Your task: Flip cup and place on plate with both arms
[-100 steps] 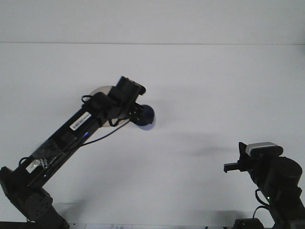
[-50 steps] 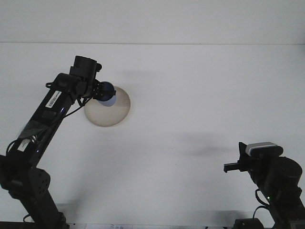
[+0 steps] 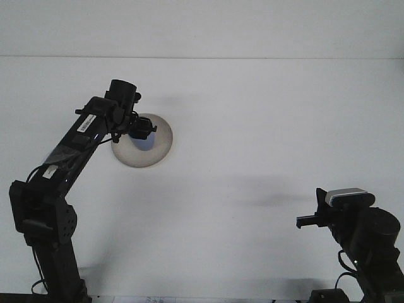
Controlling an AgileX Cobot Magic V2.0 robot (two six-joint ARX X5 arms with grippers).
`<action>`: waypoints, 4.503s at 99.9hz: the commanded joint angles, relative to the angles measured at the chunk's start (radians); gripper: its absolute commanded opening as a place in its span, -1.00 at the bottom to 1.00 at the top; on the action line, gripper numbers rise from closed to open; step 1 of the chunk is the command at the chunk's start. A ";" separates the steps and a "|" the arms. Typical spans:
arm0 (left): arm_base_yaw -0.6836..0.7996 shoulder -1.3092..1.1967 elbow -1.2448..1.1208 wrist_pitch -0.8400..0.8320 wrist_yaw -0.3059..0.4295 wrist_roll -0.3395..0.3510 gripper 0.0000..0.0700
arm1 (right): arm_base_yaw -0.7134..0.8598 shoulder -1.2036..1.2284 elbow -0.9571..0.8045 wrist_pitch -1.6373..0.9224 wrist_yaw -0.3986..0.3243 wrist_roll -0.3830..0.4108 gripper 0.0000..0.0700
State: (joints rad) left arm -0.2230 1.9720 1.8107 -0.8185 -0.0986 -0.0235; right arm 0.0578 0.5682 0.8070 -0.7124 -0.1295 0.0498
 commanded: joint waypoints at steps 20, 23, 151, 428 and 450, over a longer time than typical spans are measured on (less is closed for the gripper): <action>0.006 -0.067 0.035 0.071 0.005 -0.026 0.55 | 0.001 0.003 0.010 0.009 0.007 0.006 -1.00; 0.006 -0.088 0.035 0.079 0.005 -0.029 0.55 | 0.001 0.003 0.010 0.009 0.007 0.006 -1.00; 0.006 -1.464 -1.116 0.454 0.002 -0.172 -0.97 | 0.001 0.002 0.010 0.032 0.006 0.003 -1.00; 0.104 -1.969 -1.797 0.977 0.058 -0.045 -0.97 | 0.001 -0.010 -0.027 0.094 0.026 0.003 -1.00; 0.104 -1.969 -1.797 0.977 0.058 -0.045 -0.97 | 0.001 -0.158 -0.240 0.425 0.026 0.002 -1.00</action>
State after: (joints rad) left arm -0.1196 0.0040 0.0334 0.1486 -0.0471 -0.0765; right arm 0.0578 0.4507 0.6144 -0.3935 -0.1047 0.0498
